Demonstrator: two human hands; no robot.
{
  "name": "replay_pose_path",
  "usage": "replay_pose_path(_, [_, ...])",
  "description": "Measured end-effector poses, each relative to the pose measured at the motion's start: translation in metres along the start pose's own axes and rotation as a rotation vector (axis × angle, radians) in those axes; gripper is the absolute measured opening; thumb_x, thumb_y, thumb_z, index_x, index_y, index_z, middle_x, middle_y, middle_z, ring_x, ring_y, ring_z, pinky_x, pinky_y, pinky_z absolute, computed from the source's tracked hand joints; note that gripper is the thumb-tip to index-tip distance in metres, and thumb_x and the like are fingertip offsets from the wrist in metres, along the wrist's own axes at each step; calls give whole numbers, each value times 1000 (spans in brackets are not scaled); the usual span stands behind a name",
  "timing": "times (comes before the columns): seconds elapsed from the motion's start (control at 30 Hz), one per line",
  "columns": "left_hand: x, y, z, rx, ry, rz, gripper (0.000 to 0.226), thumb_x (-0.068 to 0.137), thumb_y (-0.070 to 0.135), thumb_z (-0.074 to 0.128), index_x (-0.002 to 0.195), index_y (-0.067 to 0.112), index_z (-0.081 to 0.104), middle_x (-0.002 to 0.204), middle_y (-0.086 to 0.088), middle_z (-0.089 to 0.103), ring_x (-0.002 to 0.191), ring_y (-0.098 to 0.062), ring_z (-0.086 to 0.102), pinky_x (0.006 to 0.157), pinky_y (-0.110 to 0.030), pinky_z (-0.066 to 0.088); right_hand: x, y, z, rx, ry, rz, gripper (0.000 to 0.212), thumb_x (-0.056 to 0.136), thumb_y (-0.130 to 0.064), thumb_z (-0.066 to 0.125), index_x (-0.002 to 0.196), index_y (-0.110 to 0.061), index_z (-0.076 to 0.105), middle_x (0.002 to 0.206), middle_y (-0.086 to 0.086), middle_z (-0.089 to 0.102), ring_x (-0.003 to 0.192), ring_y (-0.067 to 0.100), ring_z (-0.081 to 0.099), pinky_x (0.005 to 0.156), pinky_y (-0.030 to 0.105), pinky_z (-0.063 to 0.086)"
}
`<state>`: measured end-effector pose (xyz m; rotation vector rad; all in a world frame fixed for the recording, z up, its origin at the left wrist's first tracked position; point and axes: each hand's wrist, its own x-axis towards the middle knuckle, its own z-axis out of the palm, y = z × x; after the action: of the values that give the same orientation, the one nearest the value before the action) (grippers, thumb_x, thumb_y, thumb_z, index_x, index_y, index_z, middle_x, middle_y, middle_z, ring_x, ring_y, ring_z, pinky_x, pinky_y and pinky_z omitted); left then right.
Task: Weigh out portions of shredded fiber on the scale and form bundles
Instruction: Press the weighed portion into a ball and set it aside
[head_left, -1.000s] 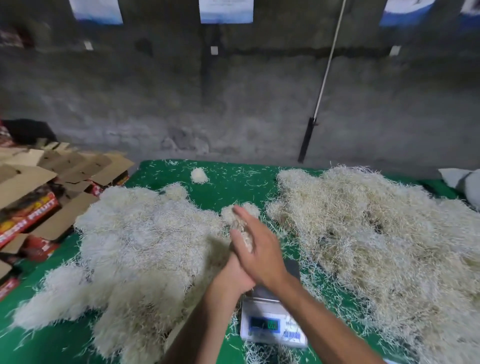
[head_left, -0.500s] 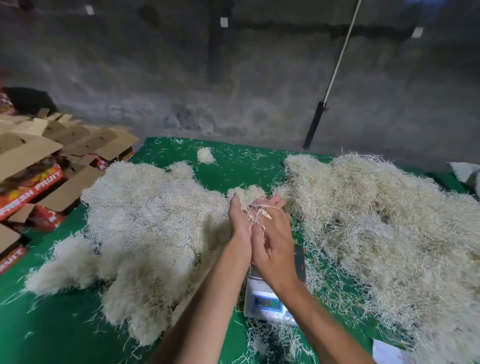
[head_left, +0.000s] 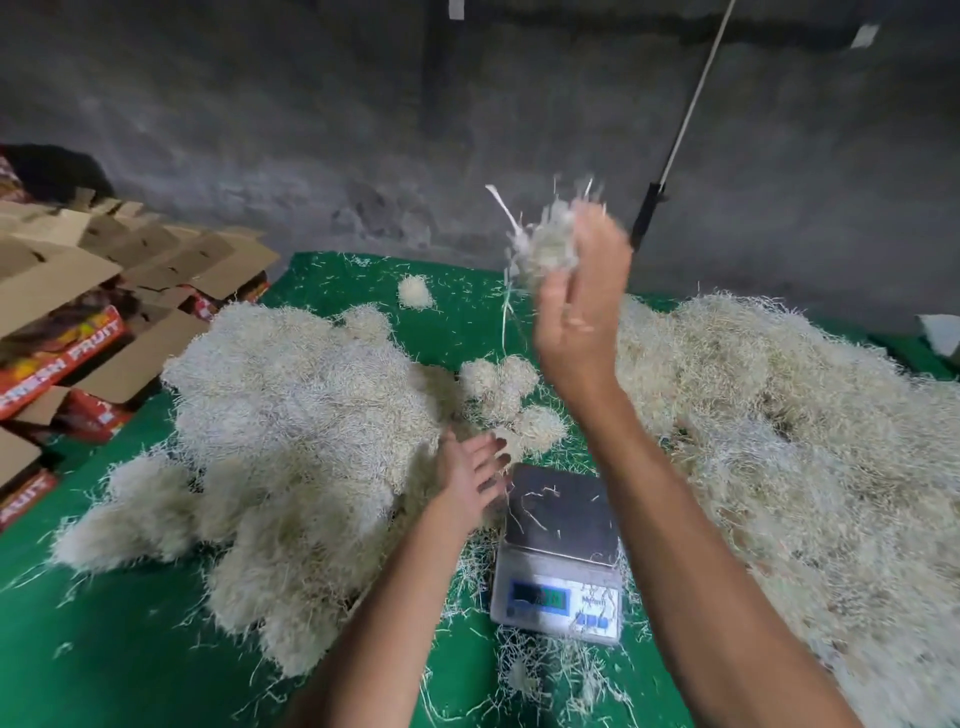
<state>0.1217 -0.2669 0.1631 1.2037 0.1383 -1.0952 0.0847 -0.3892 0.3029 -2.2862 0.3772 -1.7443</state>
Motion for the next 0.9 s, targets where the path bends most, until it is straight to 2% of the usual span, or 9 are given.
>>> replay_pose_path(0.07, [1,-6,-3,29,-15,-43,65,109,53,19,130,6,59,143,-16,58,126,-31,57,111,-48,44,-48,16,20,-257,-613,219,52,102,-36,33,147,-12,42,154,5,37,138,17,37,115,62,35])
replay_pose_path(0.1, [3,-9,-4,25,-17,-62,64,109,53,20,124,6,61,140,-16,59,120,-31,60,108,-47,45,-80,26,24,-351,-911,323,64,103,-43,39,161,-20,24,170,5,12,153,22,16,123,65,14])
replay_pose_path(0.17, [4,-17,-5,64,16,-75,58,109,51,25,111,7,63,133,-18,63,111,-31,63,103,-46,50,-136,43,17,-315,-1155,470,72,104,-47,48,164,-29,12,172,4,-1,152,21,7,123,56,11])
replay_pose_path(0.27, [4,-39,0,218,54,-88,44,109,43,37,101,9,63,124,-17,66,103,-27,64,96,-43,53,-183,54,-2,-184,-1239,653,21,105,-26,51,116,-15,65,122,15,68,113,28,67,91,34,51])
replay_pose_path(0.37, [4,-67,13,321,44,-92,35,109,35,39,105,8,62,115,-11,68,92,-19,63,92,-39,53,-202,63,-28,-206,-1210,697,21,100,-16,48,83,-17,59,96,15,70,87,32,65,78,39,52])
replay_pose_path(0.53, [14,-91,60,434,-27,-53,23,104,24,49,104,10,67,104,-6,73,95,-21,69,89,-40,56,-206,101,-83,-225,-1071,728,23,104,-18,47,112,-18,68,101,9,73,90,26,69,86,37,58])
replay_pose_path(0.63, [31,-109,98,485,-95,-46,21,102,23,53,113,12,67,109,-4,74,100,-21,69,82,-36,56,-207,142,-125,-349,-946,716,31,102,-22,58,132,-18,63,128,8,67,115,25,65,97,28,44])
replay_pose_path(0.8, [59,-140,167,566,-232,-72,21,105,23,52,119,17,67,114,0,72,101,-18,70,77,-31,59,-212,224,-185,-522,-942,722,62,93,-35,73,149,-21,49,156,7,46,130,32,56,108,49,49])
replay_pose_path(0.9, [79,-157,194,617,-252,-82,16,103,24,57,115,22,67,115,3,71,101,-16,70,76,-30,60,-220,268,-198,-715,-1011,577,85,88,-38,77,159,-23,32,168,8,26,146,33,40,119,48,33])
